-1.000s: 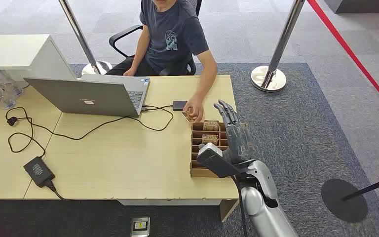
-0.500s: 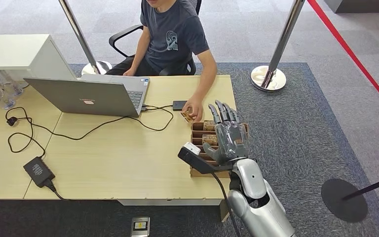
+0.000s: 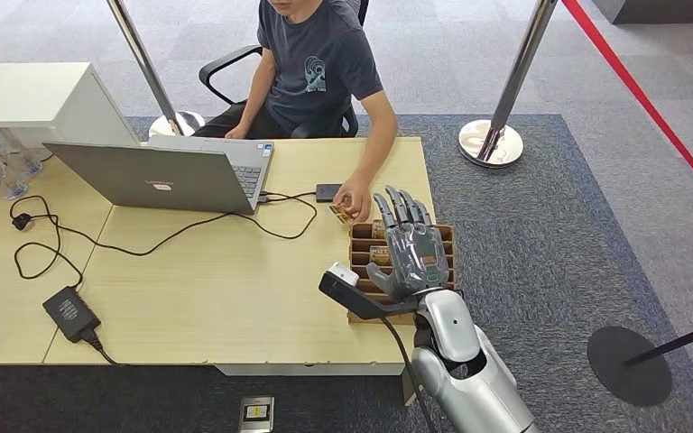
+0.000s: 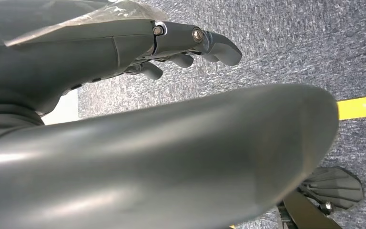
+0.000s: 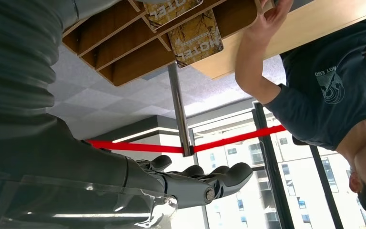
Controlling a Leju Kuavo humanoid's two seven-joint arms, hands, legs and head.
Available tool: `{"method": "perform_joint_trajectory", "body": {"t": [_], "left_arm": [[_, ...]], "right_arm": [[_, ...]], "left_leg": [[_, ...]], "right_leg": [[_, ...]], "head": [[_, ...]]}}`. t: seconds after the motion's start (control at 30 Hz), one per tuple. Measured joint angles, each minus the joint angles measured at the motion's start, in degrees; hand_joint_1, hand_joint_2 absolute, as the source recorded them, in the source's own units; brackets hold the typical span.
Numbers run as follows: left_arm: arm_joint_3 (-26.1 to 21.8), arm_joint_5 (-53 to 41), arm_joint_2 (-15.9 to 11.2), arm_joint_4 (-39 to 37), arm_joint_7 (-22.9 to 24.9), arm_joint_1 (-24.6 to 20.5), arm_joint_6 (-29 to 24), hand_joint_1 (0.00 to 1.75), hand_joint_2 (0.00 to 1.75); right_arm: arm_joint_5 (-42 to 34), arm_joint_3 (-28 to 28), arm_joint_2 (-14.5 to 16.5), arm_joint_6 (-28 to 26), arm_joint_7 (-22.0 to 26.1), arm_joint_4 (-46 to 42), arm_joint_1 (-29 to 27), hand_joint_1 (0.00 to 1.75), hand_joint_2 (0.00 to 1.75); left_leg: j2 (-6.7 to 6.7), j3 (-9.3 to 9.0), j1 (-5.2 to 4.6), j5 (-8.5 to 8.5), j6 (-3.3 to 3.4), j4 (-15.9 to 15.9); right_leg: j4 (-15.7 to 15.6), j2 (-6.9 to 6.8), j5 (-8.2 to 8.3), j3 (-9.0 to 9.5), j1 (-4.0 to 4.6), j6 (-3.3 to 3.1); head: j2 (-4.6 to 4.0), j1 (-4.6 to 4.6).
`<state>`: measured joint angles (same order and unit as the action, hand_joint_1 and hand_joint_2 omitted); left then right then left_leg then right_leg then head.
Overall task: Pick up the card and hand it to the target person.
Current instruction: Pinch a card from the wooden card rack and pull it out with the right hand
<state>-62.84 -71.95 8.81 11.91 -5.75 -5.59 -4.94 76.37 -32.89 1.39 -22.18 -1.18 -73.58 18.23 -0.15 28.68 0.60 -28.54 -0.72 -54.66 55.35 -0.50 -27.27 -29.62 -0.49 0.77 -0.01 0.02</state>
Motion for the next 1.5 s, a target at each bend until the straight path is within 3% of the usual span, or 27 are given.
{"method": "perform_joint_trajectory", "body": {"t": [0.47, 0.53, 0.67, 0.8, 0.93, 1.1, 1.5], "left_arm": [[-0.02, 0.00, 0.00, 0.00, 0.00, 0.01, 0.00, 0.00, 0.00], [-0.02, -0.10, 0.01, 0.00, 0.04, 0.00, -0.11, 0.00, 0.00], [0.00, -0.66, 0.11, 0.00, 0.46, -0.09, -0.73, 0.00, 0.00], [0.00, -0.78, 0.16, 0.00, 0.53, -0.06, -0.79, 0.00, 0.00], [0.00, -0.91, 0.18, 0.00, 0.56, -0.05, -0.79, 0.00, 0.00], [0.00, -1.17, 0.20, 0.00, 0.58, -0.04, -0.75, 0.00, 0.00], [0.00, -1.31, 0.22, -0.02, 0.49, -0.02, -0.72, 0.00, 0.00]], "right_arm": [[0.00, -0.02, 0.01, 0.00, -0.02, 0.07, 0.21, 0.00, 1.75], [0.00, 0.01, 0.12, 0.39, -1.70, 0.23, 0.31, 0.00, 1.75], [0.06, 2.37, 3.12, 0.06, -8.43, 6.00, 2.13, 0.00, 1.75], [0.17, 3.87, 5.31, -0.58, -8.94, 10.49, 3.53, 0.00, 1.75], [0.28, 4.60, 6.35, -1.02, -8.96, 12.62, 3.89, 1.58, 1.75], [0.96, 5.27, 6.73, -1.32, -8.88, 13.38, 3.81, 1.40, 1.75], [1.86, 7.59, 6.44, -4.05, -6.80, 8.31, 0.61, 1.39, 1.75]], "left_leg": [[0.00, 0.00, 0.00, 0.00, 0.00, 0.00], [0.00, 0.00, 0.00, 0.00, 0.00, 0.00], [0.03, -0.01, 0.01, 0.02, -0.01, 0.00], [0.02, 0.00, 0.01, 0.05, -0.03, 0.00], [0.01, 0.02, 0.01, 0.04, -0.04, 0.00], [0.01, 0.04, 0.00, 0.04, -0.04, 0.00], [0.01, 0.05, 0.01, 0.03, -0.05, 0.00]], "right_leg": [[0.00, 0.00, 0.00, 0.00, 0.00, 0.00], [0.00, 0.00, 0.00, 0.00, 0.00, 0.00], [0.01, 0.00, 0.00, -0.02, 0.00, 0.00], [0.03, 0.00, 0.01, -0.03, 0.00, -0.01], [0.03, 0.00, 0.00, -0.04, 0.01, -0.01], [0.02, 0.00, 0.00, -0.07, 0.01, -0.01], [0.02, 0.00, 0.00, -0.12, 0.01, -0.01]], "head": [[0.00, 0.00], [0.00, 0.01], [0.00, 0.01], [0.01, 0.01], [-0.01, 0.00], [-0.01, 0.00], [-0.01, 0.00]]}}
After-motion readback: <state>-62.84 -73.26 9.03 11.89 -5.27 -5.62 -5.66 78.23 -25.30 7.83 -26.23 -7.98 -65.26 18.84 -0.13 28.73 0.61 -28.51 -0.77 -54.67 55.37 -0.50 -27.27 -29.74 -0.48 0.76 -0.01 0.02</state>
